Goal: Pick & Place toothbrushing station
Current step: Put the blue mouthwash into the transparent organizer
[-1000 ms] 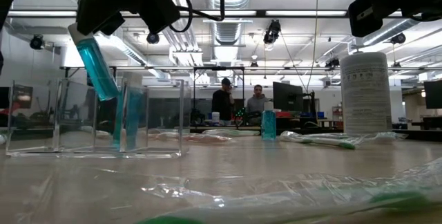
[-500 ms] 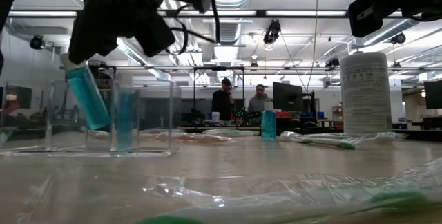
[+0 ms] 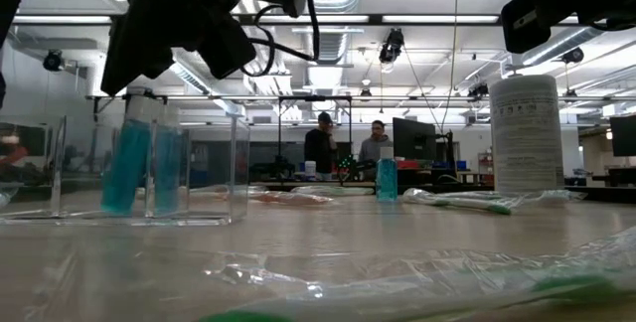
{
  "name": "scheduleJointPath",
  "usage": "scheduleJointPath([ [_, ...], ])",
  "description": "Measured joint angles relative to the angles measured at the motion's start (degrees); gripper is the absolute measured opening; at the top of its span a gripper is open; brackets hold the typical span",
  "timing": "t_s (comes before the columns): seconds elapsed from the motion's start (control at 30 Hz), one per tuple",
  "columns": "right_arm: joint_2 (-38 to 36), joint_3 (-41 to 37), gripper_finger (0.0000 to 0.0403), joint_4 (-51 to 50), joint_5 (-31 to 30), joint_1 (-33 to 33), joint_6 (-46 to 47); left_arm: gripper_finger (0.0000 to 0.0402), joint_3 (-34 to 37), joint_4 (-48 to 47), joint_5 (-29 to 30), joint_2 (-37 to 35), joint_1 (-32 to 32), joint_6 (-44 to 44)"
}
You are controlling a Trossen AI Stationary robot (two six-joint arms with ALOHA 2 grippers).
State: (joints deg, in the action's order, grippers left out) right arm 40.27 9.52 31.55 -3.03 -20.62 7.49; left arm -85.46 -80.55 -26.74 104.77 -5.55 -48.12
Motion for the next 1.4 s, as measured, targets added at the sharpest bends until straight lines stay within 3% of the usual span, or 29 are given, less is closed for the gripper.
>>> scheduleJointPath([
  [0.43,0.0,0.0,0.0068,0.0,-0.01,0.0,0.0,0.0135,-3.62,-0.46,1.21,-0.57,-0.1,0.3],
  [0.57,0.0,0.0,0.0068,0.0,-0.01,0.01,0.0,0.0135,-7.61,1.74,10.24,-2.94,-1.36,-0.69],
  [0.67,0.02,0.0,0.0068,0.02,-0.02,0.02,0.0,0.0136,-9.26,9.6,21.48,-6.1,-3.53,-0.99],
  [0.8,0.01,0.0,0.0068,0.01,-0.01,0.0,0.0,0.014,-8.69,22.81,35.53,-11.12,-8.72,4.86],
  [0.97,0.0,0.0,0.0068,0.0,0.0,0.0,0.0,0.0183,-5.92,33.93,50.85,-14.27,-13.62,10.84],
  [1.17,0.01,0.0,0.0068,0.0,-0.01,0.0,0.0,0.0234,-2.46,45.15,56.23,-14.21,-12.85,16.42],
  [1.4,0.0,0.0,0.0068,0.0,0.0,0.0,0.0,0.0241,5.36,63.96,57.13,-15.1,-9.42,25.96],
])
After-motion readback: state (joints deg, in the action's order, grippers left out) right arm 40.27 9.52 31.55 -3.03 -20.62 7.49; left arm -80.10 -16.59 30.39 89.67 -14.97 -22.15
